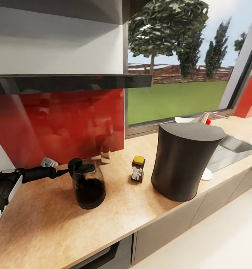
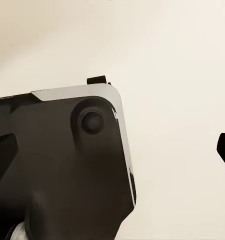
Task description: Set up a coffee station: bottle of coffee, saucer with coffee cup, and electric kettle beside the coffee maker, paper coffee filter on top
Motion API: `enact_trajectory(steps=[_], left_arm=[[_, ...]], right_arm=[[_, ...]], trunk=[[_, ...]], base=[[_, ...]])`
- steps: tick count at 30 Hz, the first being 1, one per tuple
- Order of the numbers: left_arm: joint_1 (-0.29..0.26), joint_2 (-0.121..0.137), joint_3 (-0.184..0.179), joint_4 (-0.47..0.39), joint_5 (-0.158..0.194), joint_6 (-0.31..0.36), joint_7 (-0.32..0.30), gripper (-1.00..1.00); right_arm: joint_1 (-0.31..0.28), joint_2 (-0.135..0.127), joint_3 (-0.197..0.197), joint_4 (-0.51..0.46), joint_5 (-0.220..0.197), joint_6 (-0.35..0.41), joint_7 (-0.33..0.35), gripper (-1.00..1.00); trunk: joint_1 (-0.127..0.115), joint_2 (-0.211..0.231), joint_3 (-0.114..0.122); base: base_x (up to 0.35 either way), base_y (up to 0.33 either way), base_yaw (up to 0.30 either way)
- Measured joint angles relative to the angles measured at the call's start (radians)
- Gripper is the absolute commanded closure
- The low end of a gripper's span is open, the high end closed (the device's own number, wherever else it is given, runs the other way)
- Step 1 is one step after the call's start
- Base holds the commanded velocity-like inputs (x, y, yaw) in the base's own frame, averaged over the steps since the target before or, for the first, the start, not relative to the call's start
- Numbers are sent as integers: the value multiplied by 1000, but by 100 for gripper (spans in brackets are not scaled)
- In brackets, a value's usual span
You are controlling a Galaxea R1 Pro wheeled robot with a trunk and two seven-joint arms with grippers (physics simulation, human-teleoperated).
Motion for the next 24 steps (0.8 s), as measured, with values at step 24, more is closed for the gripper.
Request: enact_trajectory(steps=[24], left_arm=[[-1,-1,0,0,-1,-1,-46,-100]], right_arm=[[0,-2,0,0,1,0,0,-100]], trunk=[[0,0,0]], base=[[19,-21,0]])
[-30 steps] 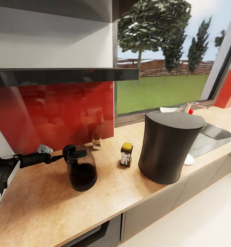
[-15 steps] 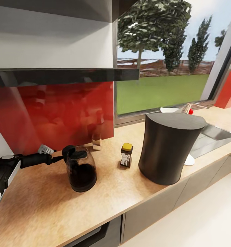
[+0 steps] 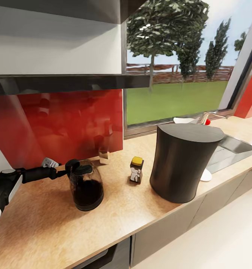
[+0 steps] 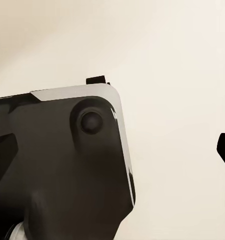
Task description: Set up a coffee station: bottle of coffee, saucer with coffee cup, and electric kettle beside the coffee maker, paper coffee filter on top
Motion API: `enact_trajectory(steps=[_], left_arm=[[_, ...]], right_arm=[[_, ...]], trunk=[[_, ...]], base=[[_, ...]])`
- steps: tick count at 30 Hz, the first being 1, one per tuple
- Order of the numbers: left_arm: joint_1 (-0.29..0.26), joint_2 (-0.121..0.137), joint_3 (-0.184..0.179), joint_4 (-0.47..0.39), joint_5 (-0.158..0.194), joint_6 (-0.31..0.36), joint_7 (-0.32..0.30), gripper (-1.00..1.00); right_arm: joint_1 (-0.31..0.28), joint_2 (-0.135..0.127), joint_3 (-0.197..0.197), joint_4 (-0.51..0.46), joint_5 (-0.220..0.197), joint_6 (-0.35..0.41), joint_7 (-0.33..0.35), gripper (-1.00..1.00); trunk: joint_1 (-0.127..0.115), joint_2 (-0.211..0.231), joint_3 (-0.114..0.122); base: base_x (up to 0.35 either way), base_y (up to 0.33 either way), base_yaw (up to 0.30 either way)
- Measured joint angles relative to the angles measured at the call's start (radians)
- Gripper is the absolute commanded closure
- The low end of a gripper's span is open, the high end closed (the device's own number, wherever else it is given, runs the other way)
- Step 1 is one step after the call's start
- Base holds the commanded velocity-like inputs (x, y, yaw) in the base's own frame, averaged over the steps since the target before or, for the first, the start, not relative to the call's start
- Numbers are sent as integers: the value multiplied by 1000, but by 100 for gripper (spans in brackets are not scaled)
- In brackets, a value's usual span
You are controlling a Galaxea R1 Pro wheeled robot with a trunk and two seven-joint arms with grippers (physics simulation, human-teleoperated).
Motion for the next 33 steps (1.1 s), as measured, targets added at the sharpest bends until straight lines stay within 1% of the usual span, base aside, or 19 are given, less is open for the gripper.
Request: enact_trajectory(steps=[23,33], left_arm=[[0,-1,0,0,0,2,0,-100],[0,-9,1,0,0,0,0,-100]], right_arm=[[2,0,0,0,0,0,0,-100],[2,-1,0,0,0,0,0,-100]], trunk=[[0,0,0],[0,0,0]], base=[[25,-12,0],[11,-11,0]])
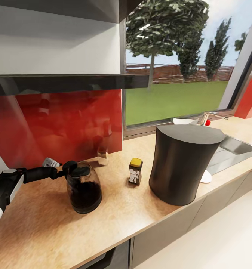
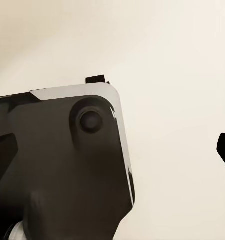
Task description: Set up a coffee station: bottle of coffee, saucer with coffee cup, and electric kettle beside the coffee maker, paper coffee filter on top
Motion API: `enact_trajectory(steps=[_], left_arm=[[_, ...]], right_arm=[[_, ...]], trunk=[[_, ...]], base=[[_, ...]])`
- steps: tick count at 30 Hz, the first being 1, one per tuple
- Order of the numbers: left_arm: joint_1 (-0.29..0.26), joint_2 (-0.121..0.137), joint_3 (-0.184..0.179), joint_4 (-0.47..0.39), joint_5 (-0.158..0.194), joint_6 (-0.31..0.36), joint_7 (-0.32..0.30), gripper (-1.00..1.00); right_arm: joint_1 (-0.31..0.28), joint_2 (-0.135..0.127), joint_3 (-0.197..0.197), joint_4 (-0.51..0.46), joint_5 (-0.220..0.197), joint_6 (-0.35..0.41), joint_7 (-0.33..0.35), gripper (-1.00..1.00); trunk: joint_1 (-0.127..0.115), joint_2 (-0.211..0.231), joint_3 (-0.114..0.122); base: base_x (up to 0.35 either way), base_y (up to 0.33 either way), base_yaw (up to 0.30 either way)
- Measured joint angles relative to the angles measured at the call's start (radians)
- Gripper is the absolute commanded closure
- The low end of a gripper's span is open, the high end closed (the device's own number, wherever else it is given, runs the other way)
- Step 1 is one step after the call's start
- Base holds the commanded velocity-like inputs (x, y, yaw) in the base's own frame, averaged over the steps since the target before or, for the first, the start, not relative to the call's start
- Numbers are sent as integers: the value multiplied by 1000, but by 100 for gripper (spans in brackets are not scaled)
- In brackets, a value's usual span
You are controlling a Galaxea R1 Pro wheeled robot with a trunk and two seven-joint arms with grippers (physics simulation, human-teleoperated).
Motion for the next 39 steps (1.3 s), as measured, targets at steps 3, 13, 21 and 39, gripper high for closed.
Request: enact_trajectory(steps=[3,13,21,39], left_arm=[[0,-1,0,0,0,1,0,-100],[0,-2,0,0,0,0,0,-100],[-1,-31,-2,1,-4,7,9,100],[-3,-31,2,-9,0,20,9,100]], right_arm=[[0,-1,0,0,0,0,0,-100],[0,-1,0,0,1,0,0,-100],[1,-1,0,0,1,0,0,-100],[3,-1,0,0,1,0,0,-100]], trunk=[[0,0,0],[0,0,0],[0,0,0],[0,0,0]], base=[[79,0,0],[45,0,0],[0,0,0],[0,0,0]])
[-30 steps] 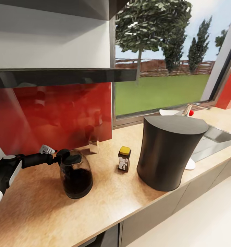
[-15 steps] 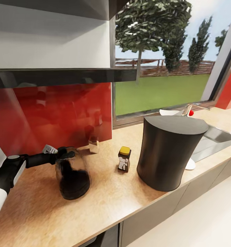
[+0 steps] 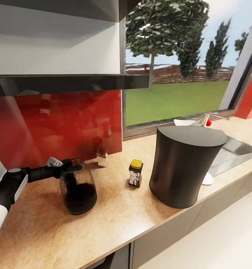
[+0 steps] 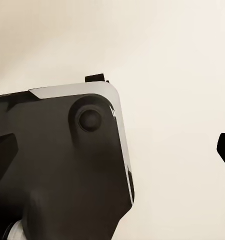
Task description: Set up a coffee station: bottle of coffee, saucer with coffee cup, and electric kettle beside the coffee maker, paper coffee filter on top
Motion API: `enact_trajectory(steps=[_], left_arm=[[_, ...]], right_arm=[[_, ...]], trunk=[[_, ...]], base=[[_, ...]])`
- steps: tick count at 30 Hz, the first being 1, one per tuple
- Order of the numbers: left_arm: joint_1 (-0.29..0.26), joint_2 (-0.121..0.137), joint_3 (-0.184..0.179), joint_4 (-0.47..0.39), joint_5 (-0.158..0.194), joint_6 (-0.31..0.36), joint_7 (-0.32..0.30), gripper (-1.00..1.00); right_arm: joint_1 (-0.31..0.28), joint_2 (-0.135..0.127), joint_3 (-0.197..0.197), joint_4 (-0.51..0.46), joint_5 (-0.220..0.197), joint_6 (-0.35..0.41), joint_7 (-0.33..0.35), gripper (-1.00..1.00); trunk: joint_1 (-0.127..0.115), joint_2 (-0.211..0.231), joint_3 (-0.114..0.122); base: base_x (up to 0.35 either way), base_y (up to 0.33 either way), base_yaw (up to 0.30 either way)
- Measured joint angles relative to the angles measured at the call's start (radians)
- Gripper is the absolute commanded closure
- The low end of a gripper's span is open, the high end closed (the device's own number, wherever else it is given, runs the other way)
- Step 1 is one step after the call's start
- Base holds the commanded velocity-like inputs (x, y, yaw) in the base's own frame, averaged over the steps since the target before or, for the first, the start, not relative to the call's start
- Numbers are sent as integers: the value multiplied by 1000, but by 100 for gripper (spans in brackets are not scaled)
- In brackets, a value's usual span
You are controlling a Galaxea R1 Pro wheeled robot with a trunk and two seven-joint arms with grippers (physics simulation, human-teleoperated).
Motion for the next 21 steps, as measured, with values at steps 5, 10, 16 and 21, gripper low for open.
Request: enact_trajectory(steps=[5,10,16,21], left_arm=[[0,0,0,0,2,0,2,100],[-2,0,0,-1,5,0,0,100],[-10,-5,-2,-6,7,3,-3,100],[-11,-12,3,-122,5,122,3,100]], right_arm=[[0,0,0,0,0,0,0,-100],[0,-8,0,0,0,0,0,-100],[0,-14,0,0,0,0,0,-100],[0,-19,0,0,-1,0,0,-100]], trunk=[[0,0,0],[0,0,0],[0,0,0],[0,0,0]], base=[[0,0,0],[0,0,0],[0,0,0],[0,0,0]])
